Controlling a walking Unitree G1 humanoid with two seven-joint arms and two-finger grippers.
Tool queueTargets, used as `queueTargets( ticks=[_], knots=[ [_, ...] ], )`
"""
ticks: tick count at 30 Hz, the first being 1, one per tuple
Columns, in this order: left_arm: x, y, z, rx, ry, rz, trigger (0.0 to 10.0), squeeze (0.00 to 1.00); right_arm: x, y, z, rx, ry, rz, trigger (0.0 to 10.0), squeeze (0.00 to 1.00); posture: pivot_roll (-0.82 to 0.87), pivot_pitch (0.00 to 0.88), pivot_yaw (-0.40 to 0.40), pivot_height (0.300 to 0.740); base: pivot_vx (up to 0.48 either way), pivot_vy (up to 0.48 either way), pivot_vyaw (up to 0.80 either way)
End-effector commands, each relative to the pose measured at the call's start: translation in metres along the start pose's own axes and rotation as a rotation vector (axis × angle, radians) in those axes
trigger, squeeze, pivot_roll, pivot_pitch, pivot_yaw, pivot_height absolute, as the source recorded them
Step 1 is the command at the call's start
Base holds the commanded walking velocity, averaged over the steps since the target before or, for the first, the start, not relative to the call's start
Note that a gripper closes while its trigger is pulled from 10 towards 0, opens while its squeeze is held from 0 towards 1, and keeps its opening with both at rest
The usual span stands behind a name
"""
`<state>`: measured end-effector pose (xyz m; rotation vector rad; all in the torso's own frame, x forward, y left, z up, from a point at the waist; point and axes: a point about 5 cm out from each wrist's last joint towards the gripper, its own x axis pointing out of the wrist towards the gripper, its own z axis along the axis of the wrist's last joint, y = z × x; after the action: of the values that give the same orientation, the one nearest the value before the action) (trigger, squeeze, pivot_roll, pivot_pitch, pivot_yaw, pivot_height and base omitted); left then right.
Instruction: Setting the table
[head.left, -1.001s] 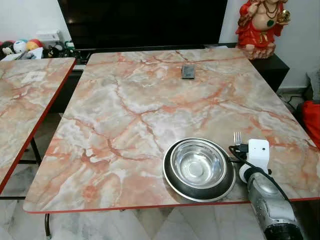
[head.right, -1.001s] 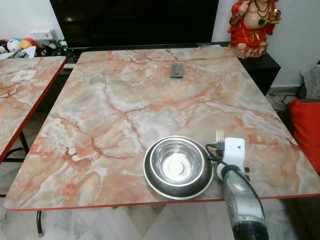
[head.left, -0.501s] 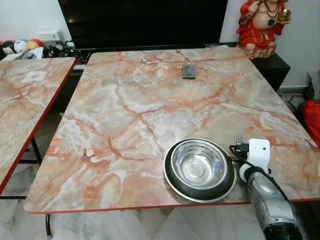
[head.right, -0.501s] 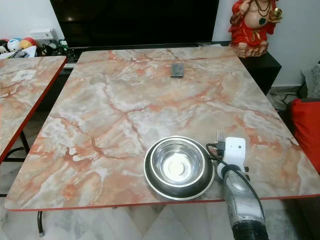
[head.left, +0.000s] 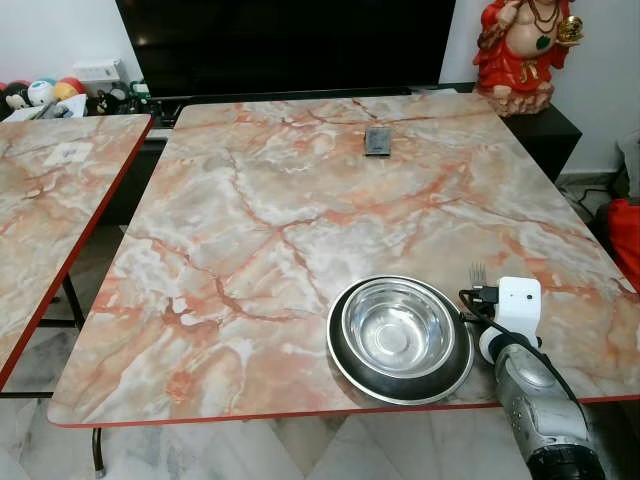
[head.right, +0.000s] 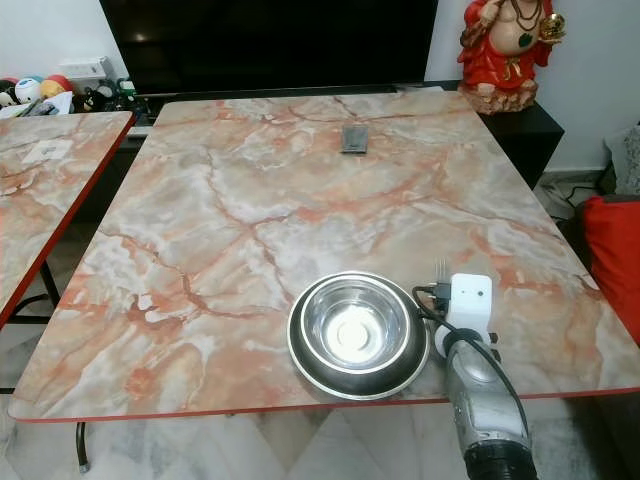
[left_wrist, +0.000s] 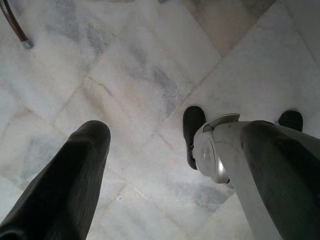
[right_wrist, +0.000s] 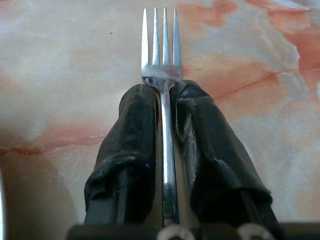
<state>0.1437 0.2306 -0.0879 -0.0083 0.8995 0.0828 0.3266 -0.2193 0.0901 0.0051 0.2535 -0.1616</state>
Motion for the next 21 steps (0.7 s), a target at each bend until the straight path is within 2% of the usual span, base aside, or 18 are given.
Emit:
queueTargets(
  ticks=[1, 21],
  knots=[
    [-0.003, 0.002, -0.01, 0.002, 0.04, 0.004, 10.0, 0.0, 0.001, -0.001, -0.002, -0.012, 0.016, -0.005, 10.0, 0.0, -0.01, 0.13, 0.048, 0.74, 0.0, 0.0, 0.0],
    [-0.003, 0.0, -0.01, 0.025, 0.039, -0.009, 10.0, 0.0, 0.0, -0.002, 0.019, 0.01, -0.14, -0.048, 10.0, 0.0, -0.01, 0.129, 0.049, 0.74, 0.0, 0.0, 0.0]
  ],
)
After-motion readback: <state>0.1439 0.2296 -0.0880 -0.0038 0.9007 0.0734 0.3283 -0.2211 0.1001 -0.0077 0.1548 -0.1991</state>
